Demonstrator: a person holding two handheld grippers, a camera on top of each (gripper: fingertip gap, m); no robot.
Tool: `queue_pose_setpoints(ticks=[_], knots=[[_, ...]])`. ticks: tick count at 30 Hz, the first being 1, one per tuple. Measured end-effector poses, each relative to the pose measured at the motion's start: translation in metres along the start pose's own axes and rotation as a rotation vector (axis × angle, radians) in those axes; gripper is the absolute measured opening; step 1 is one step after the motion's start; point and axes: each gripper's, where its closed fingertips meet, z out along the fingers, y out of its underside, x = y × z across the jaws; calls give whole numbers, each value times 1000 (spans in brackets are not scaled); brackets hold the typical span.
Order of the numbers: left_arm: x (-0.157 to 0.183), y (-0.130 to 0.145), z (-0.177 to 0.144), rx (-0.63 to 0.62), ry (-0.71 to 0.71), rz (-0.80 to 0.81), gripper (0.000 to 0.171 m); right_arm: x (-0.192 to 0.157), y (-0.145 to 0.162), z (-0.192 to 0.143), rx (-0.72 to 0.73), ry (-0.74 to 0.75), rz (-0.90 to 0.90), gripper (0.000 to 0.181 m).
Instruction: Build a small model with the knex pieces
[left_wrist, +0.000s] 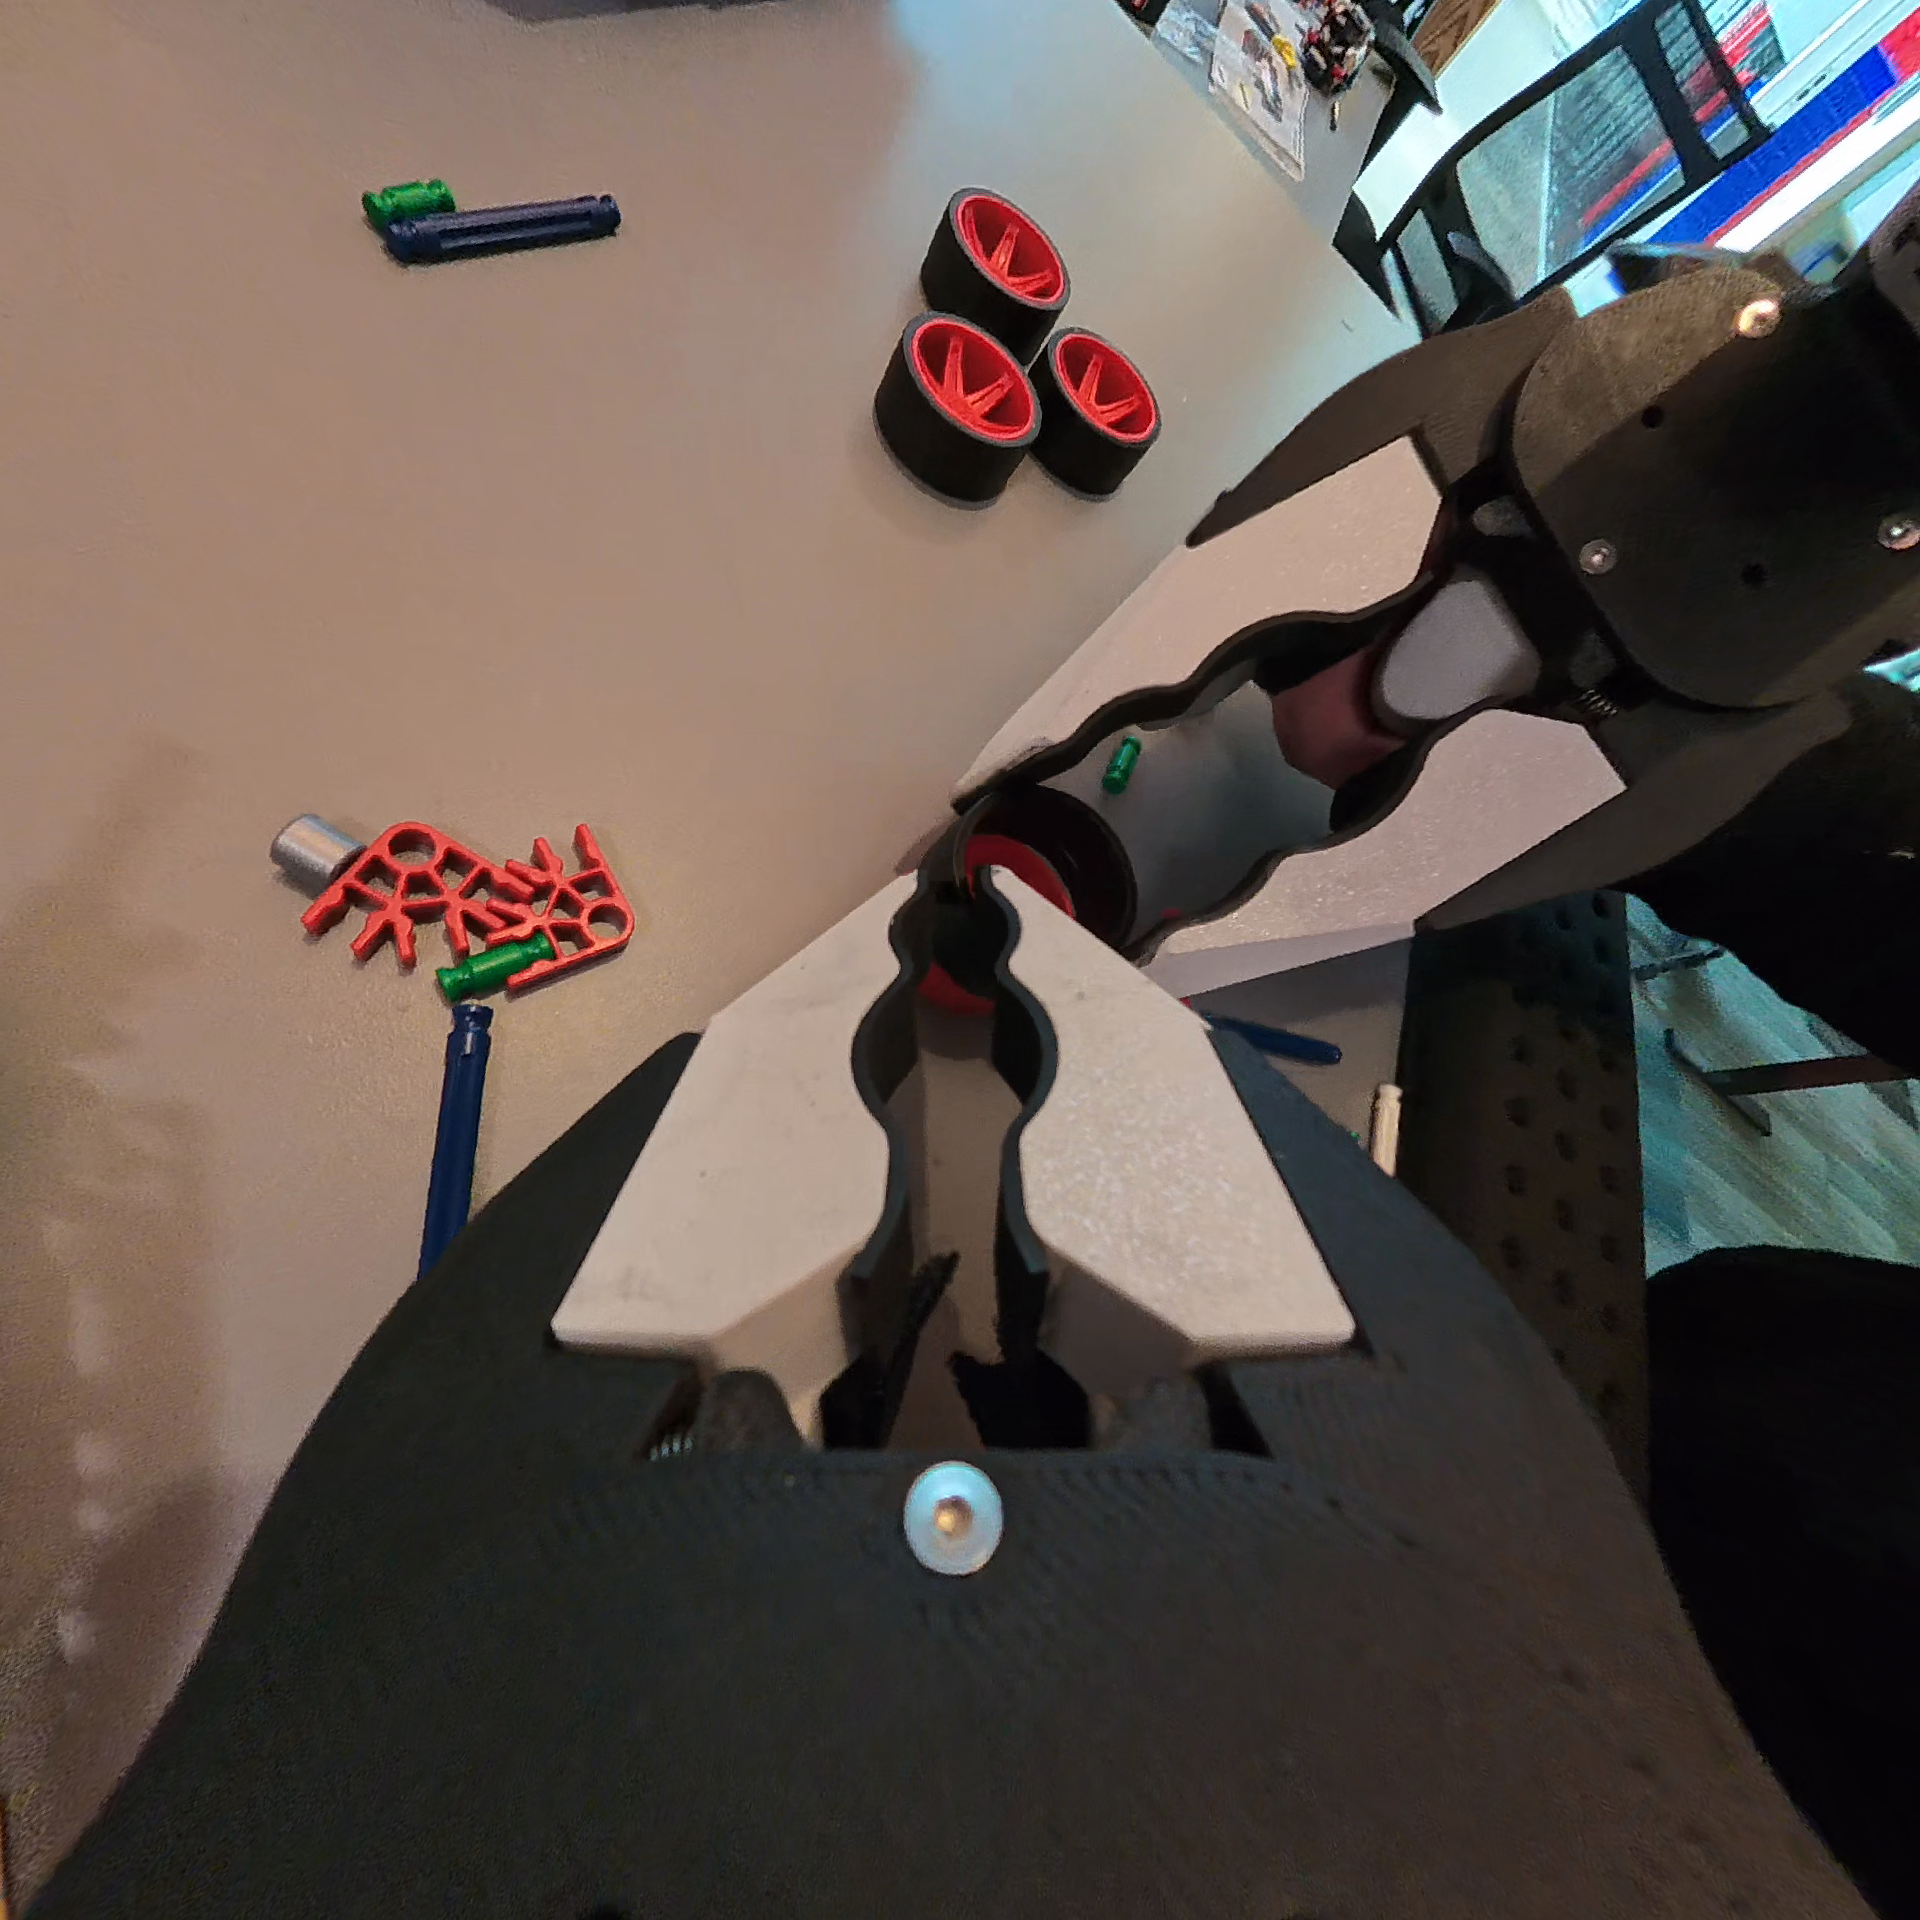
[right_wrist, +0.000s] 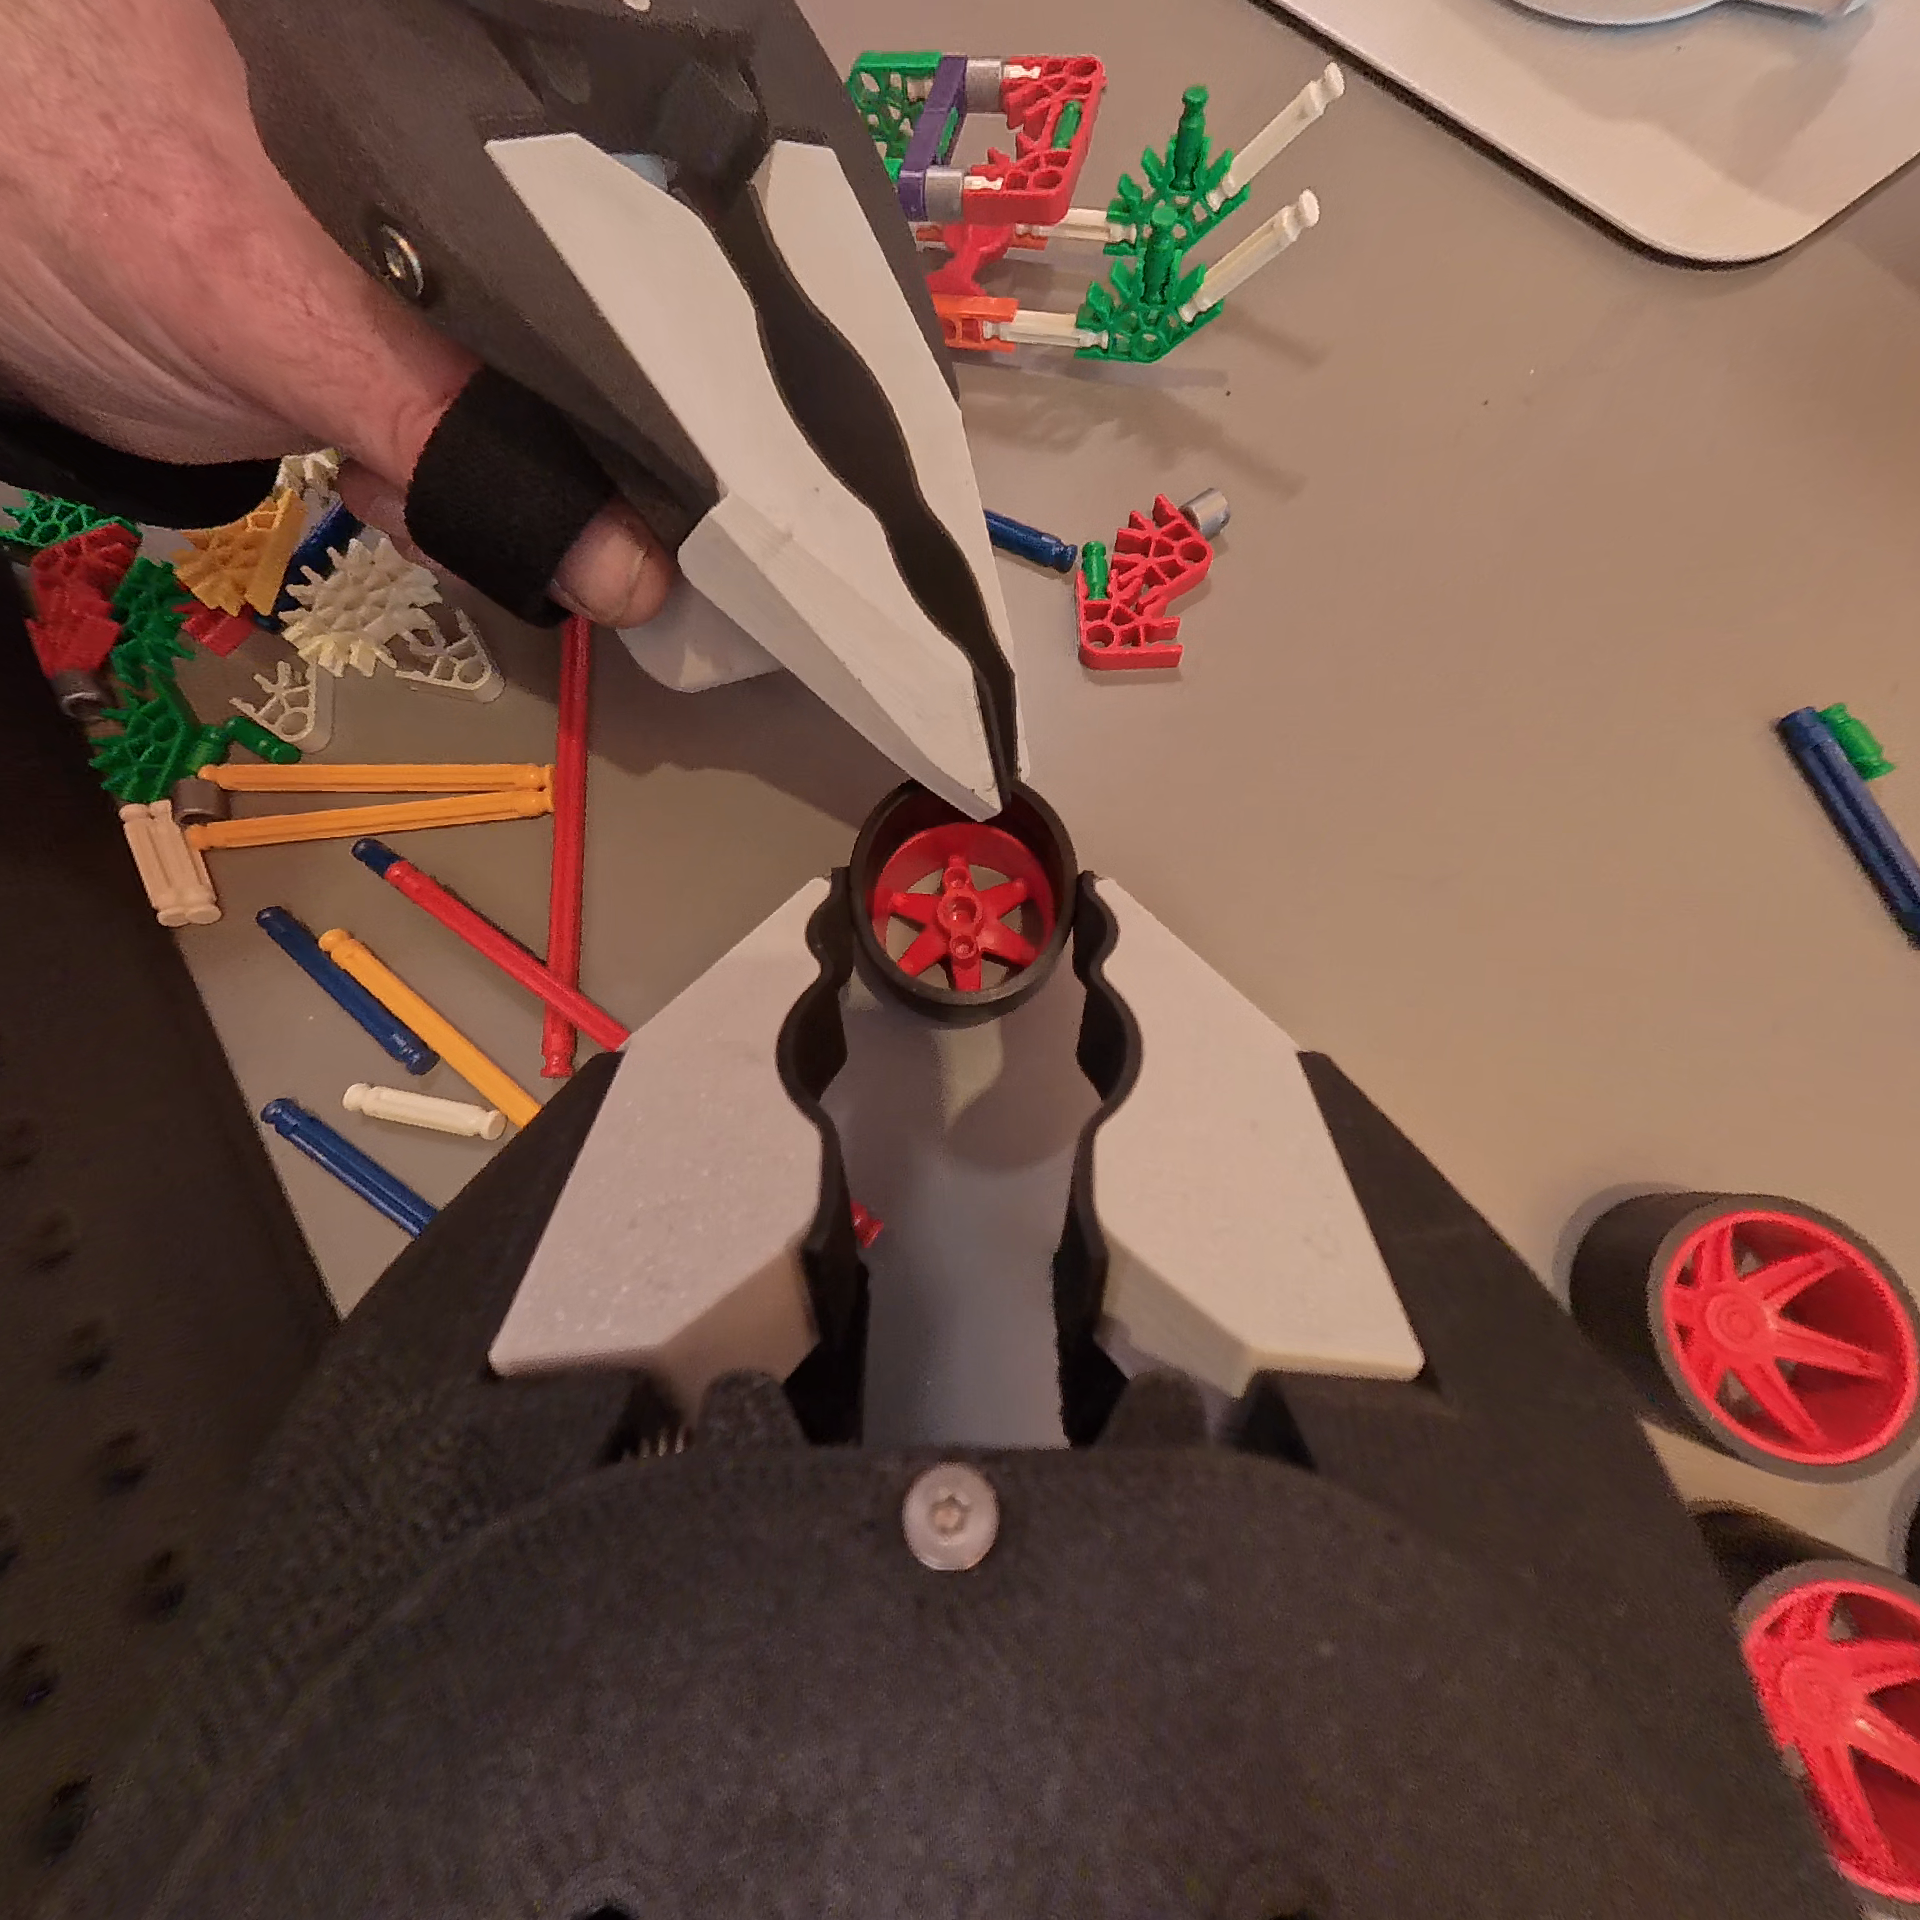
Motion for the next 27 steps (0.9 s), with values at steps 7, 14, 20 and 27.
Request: queue_pose_setpoints(ticks=[7, 14, 20, 27], knots=[[1, 8, 0, -25, -74, 125, 2, -6, 7, 4, -74, 3, -28, 42], [4, 16, -4, -2, -144, 248, 2, -15, 14, 9, -117, 87, -96, 45], [9, 22, -6, 10, -170, 296, 1, -26, 19, 9, -162, 74, -74, 52], [10, 24, -20, -13, -155, 280, 14, -42, 10, -5, -103, -12, -60, 51]])
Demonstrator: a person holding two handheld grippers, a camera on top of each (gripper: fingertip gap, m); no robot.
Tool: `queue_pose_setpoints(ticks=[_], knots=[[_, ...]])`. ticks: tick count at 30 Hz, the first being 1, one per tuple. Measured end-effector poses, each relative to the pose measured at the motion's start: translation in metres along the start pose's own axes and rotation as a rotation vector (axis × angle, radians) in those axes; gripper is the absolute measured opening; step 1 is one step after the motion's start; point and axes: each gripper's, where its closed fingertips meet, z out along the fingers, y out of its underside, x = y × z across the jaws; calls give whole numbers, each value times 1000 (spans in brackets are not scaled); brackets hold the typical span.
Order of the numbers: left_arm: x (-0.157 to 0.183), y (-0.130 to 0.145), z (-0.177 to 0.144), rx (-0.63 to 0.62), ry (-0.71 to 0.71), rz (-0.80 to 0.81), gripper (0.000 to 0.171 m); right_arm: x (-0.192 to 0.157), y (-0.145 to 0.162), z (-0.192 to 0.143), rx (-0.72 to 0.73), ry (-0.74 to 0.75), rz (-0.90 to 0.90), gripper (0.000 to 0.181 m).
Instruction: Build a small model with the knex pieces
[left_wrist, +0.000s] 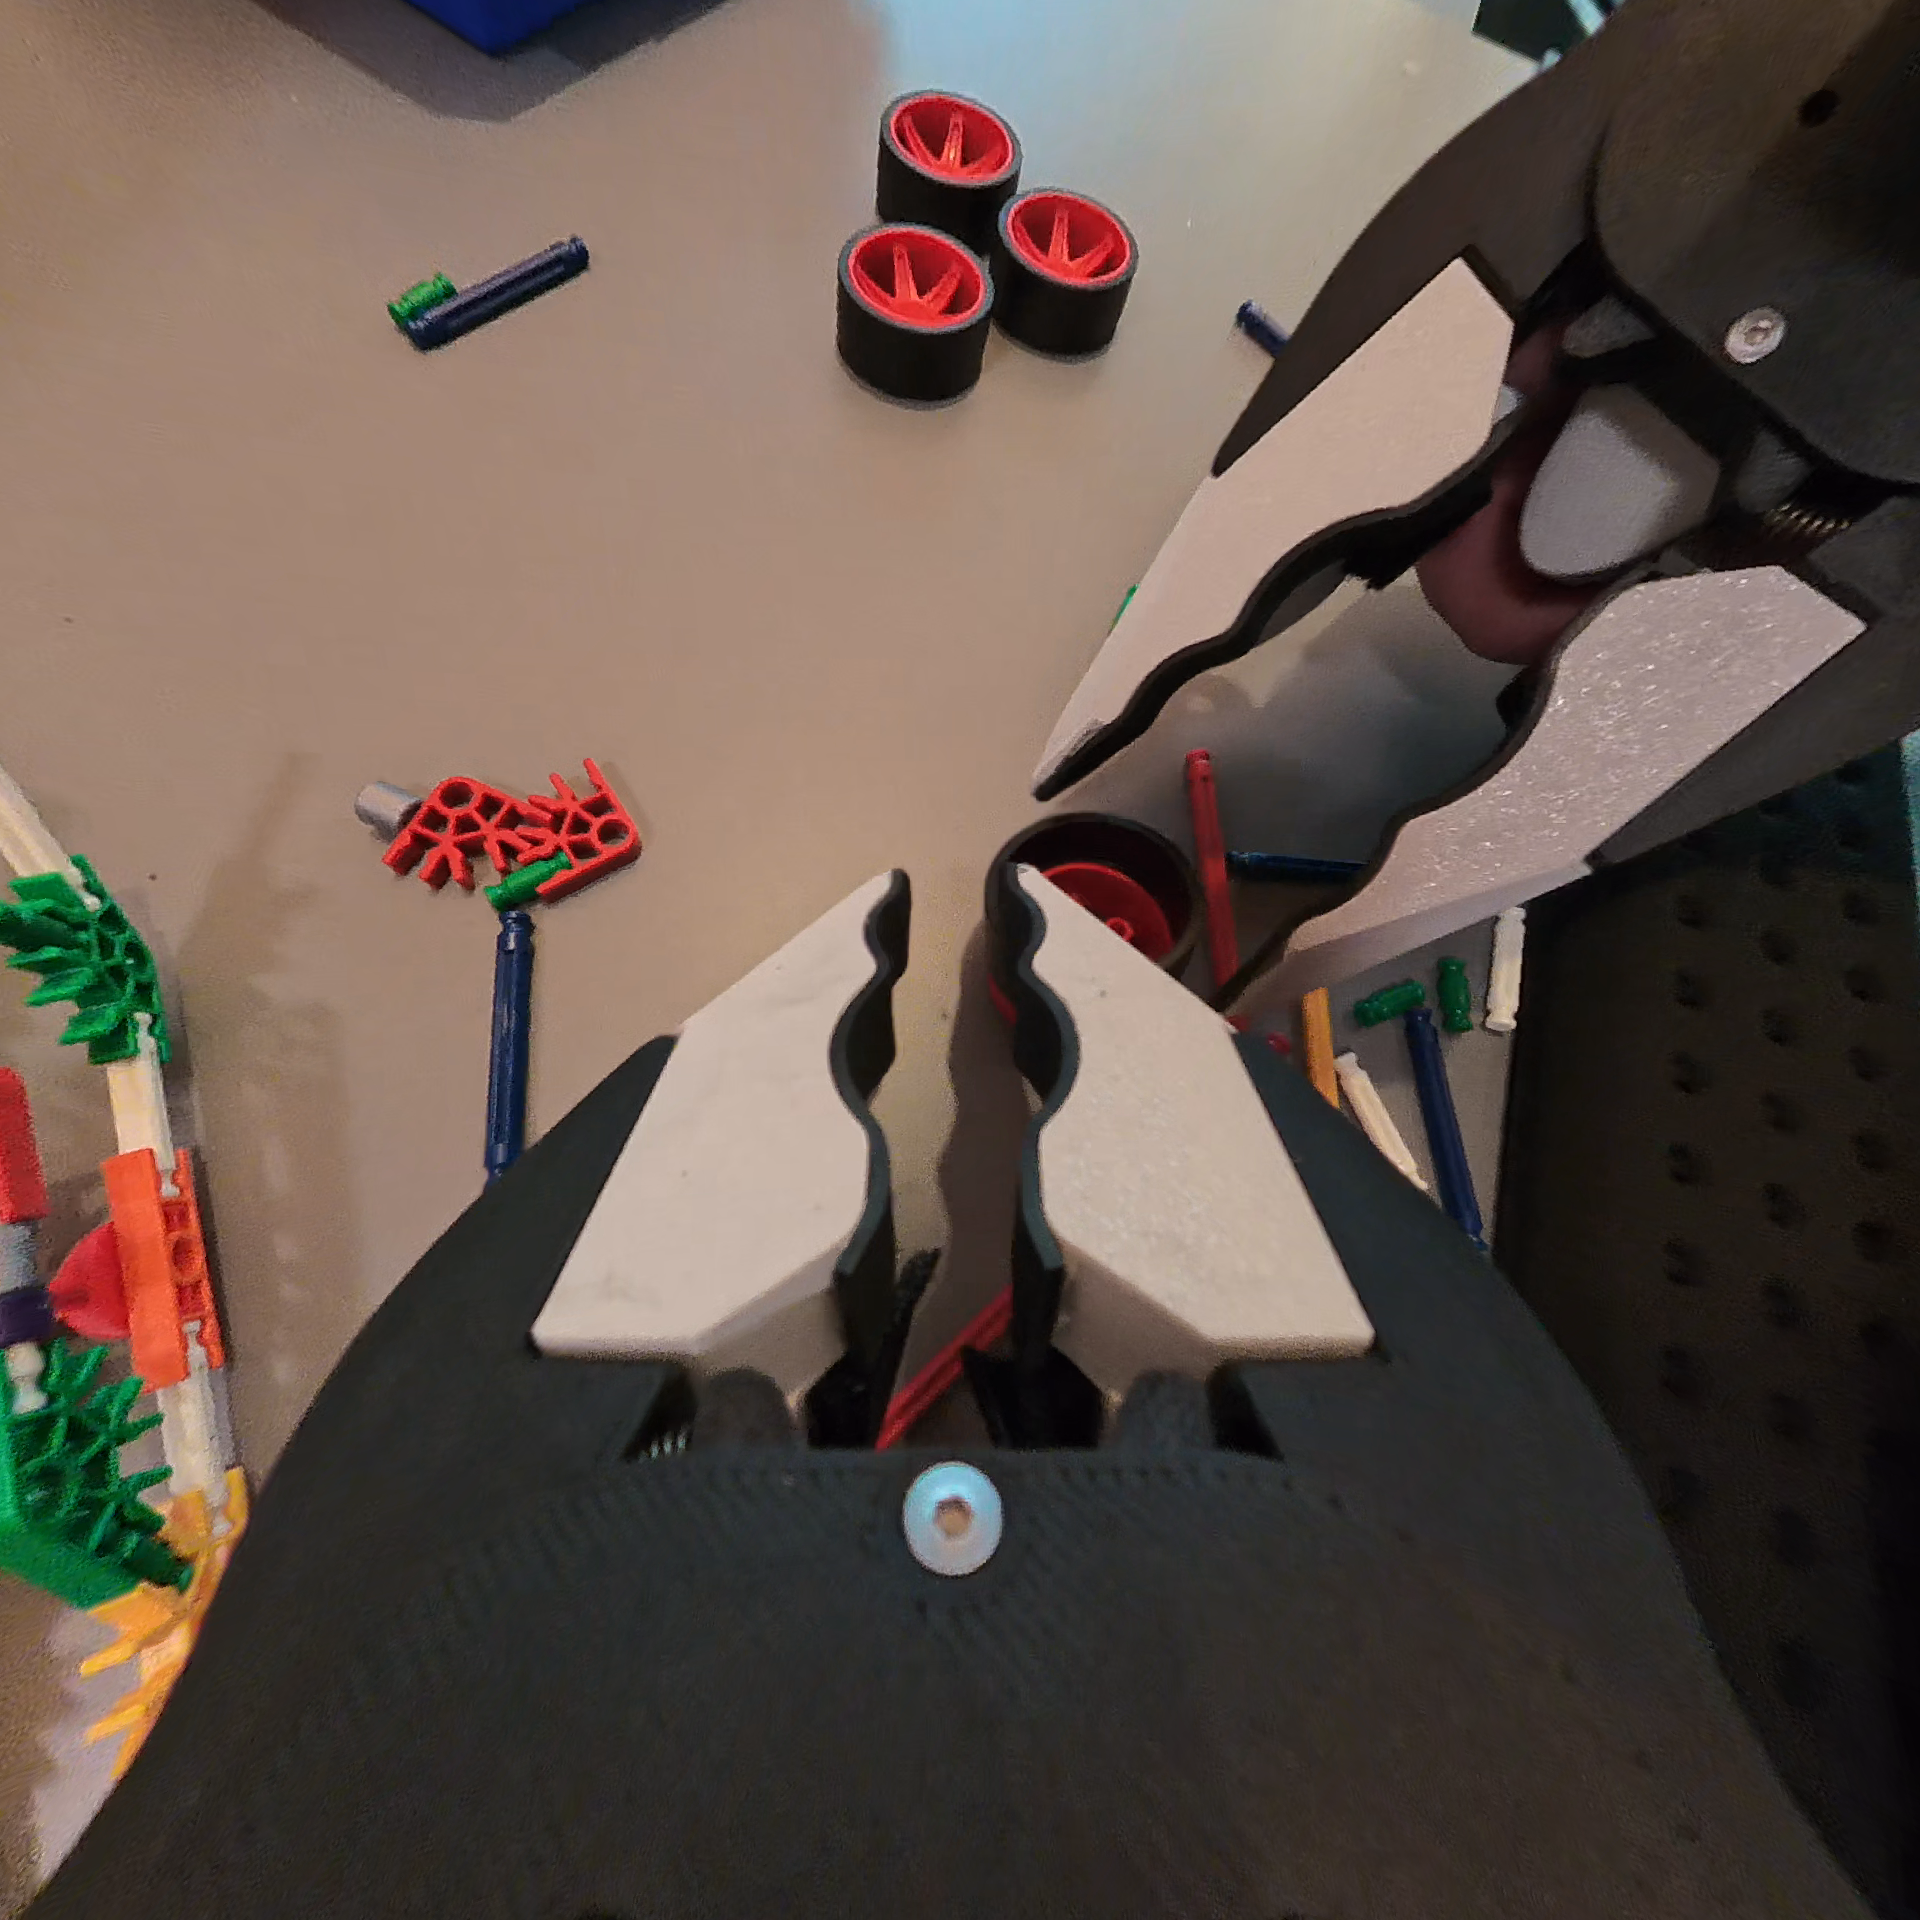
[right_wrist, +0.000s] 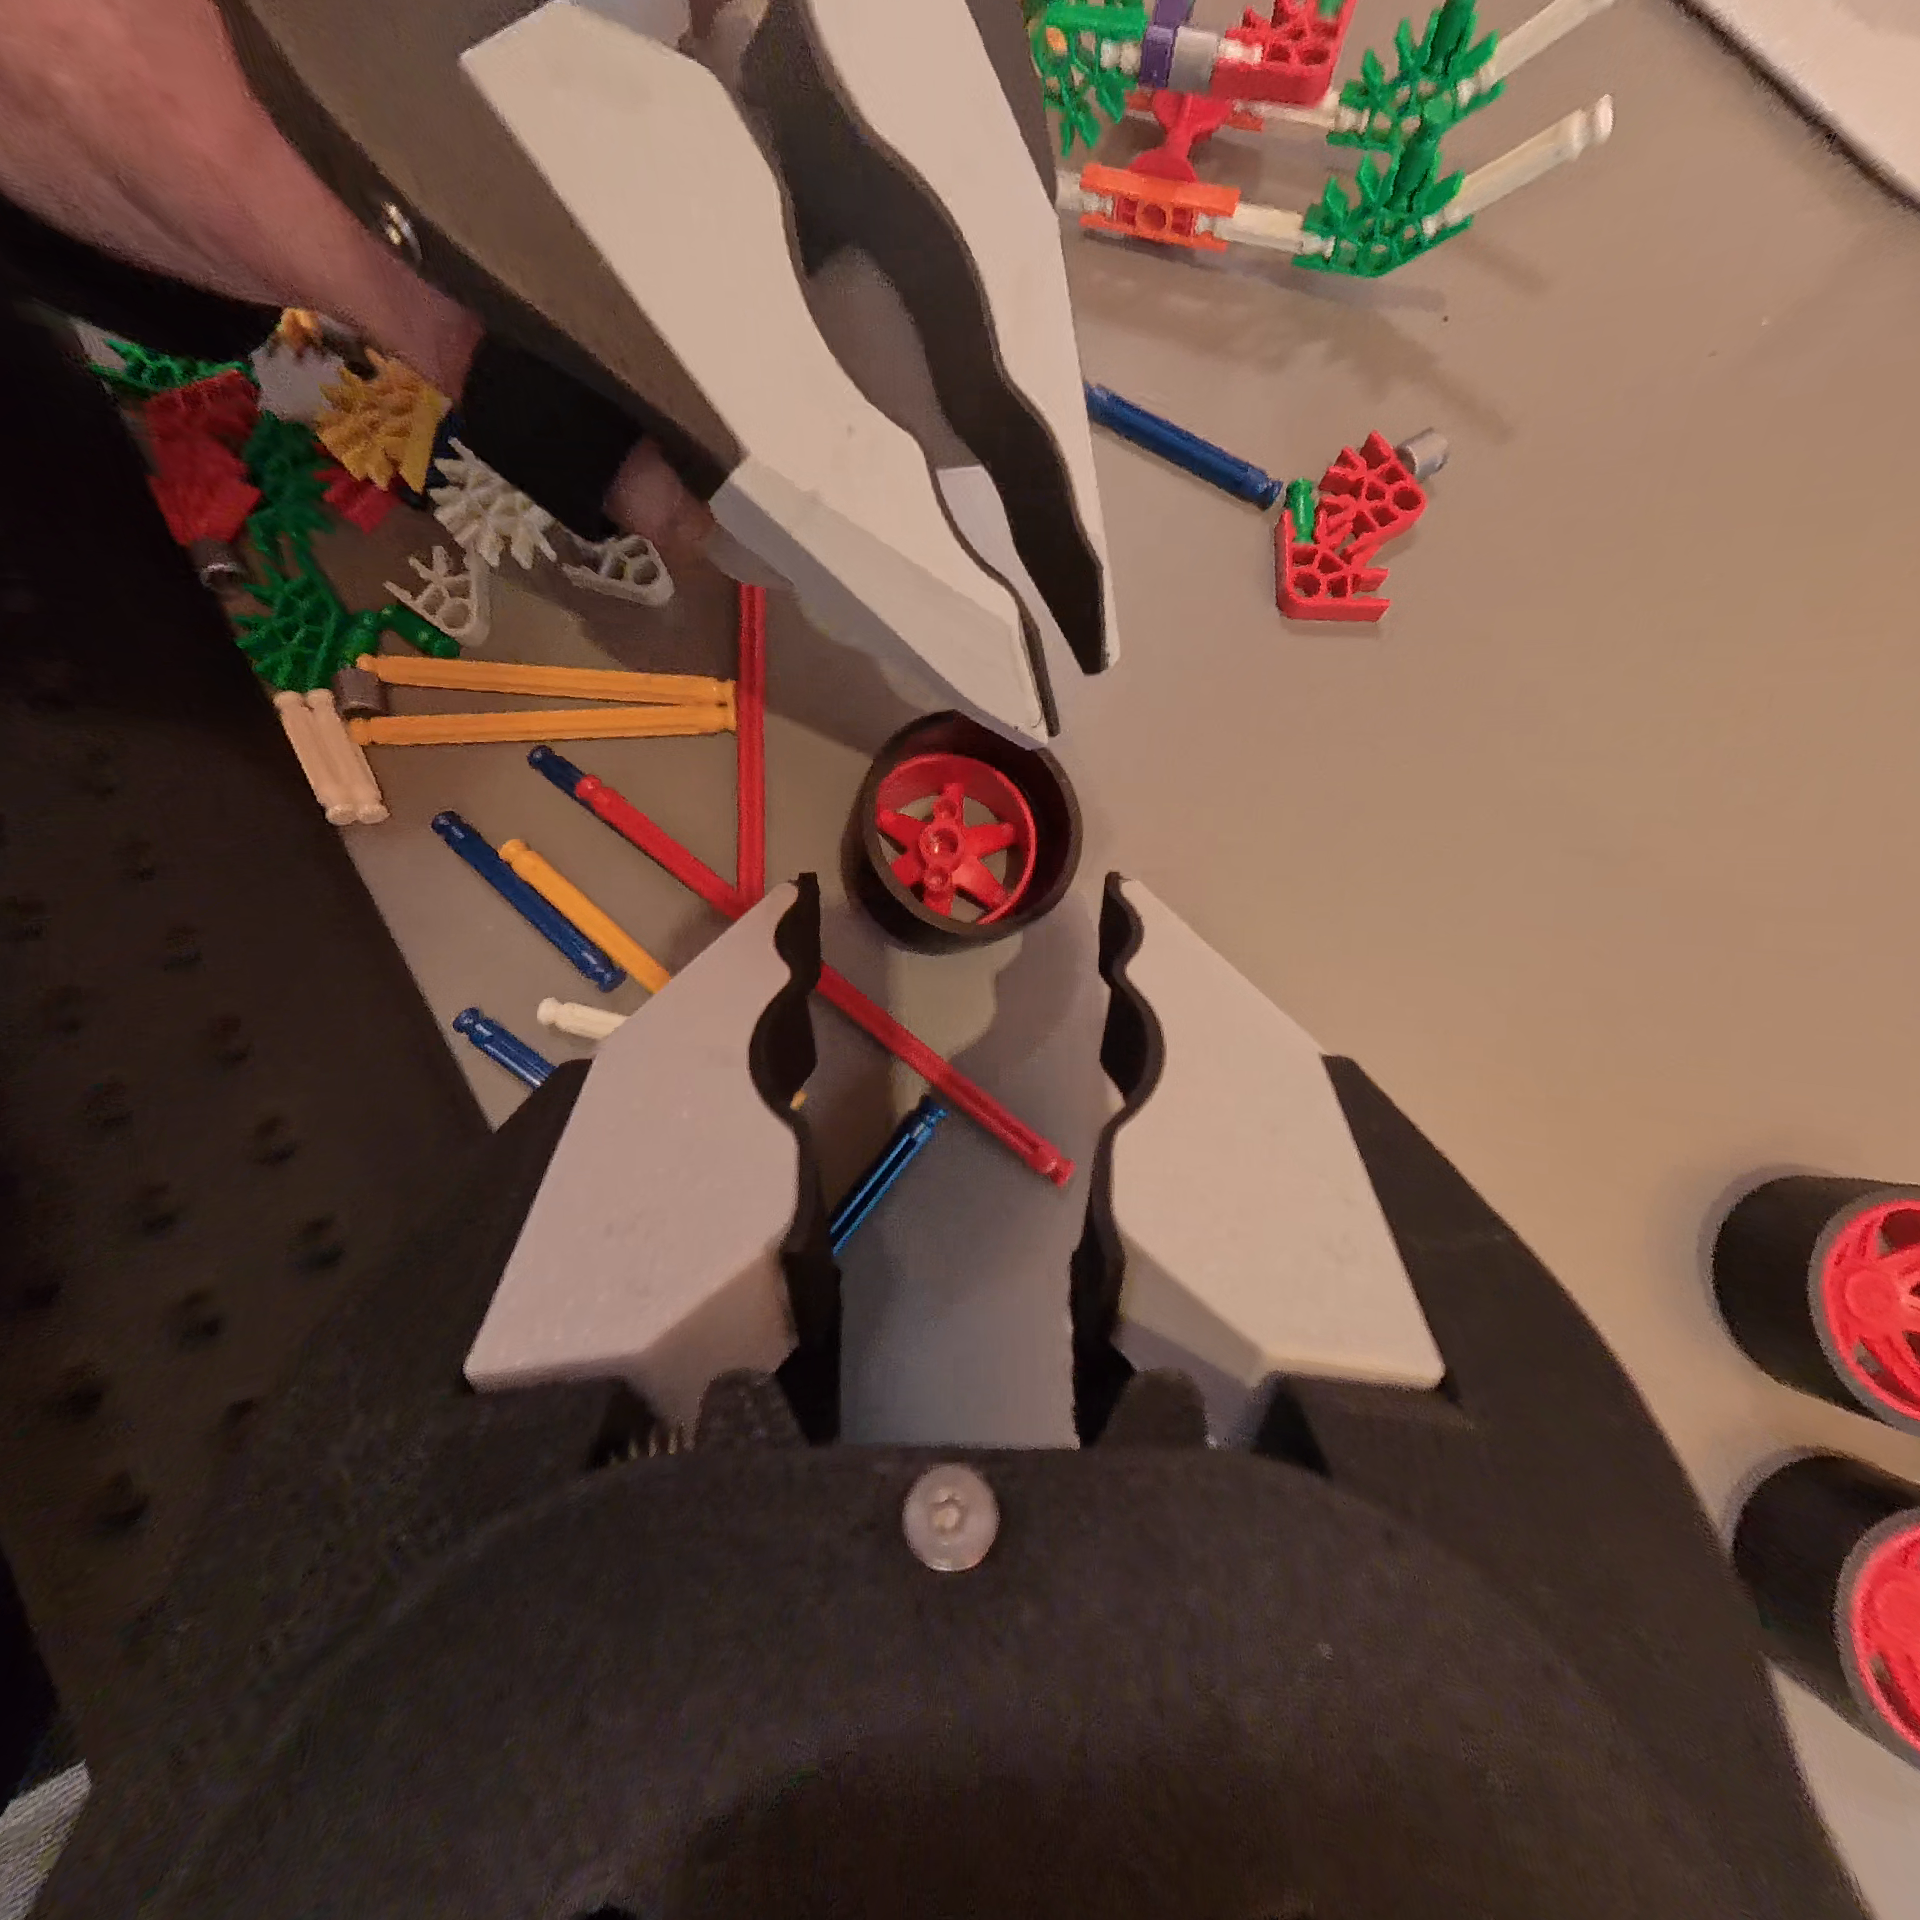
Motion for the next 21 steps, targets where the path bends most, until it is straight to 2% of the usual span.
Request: queue_pose_setpoints(ticks=[4, 6, 8, 10, 12, 15, 17, 18, 21], knots=[[9, 0, -11, -10, 49, 53, 22, -8, -9, -7, 35, -19, -31, 45], [28, -3, -20, 6, 141, 157, 24, -8, -10, -7, 31, -31, -31, 49], [33, 0, -25, -16, 137, 316, 28, -6, -9, -5, 19, -35, -35, 56], [31, 7, -25, -61, 103, 498, 29, -7, -8, -3, 3, -41, -80, 49], [34, 16, -18, -112, 101, 638, 31, -13, -5, 0, -7, -76, -99, 34], [41, 27, -7, -158, 91, 816, 34, -17, -4, 2, -7, -108, -103, 28], [36, 27, -2, -155, 41, 872, 29, -16, -2, 3, -16, -121, -101, 13], [34, 24, -2, -142, 29, 875, 22, -17, -1, 3, -16, -131, -95, 10], [35, 24, 0, -131, 24, 921, 21, -20, -1, 2, -3, -161, -89, 6]])
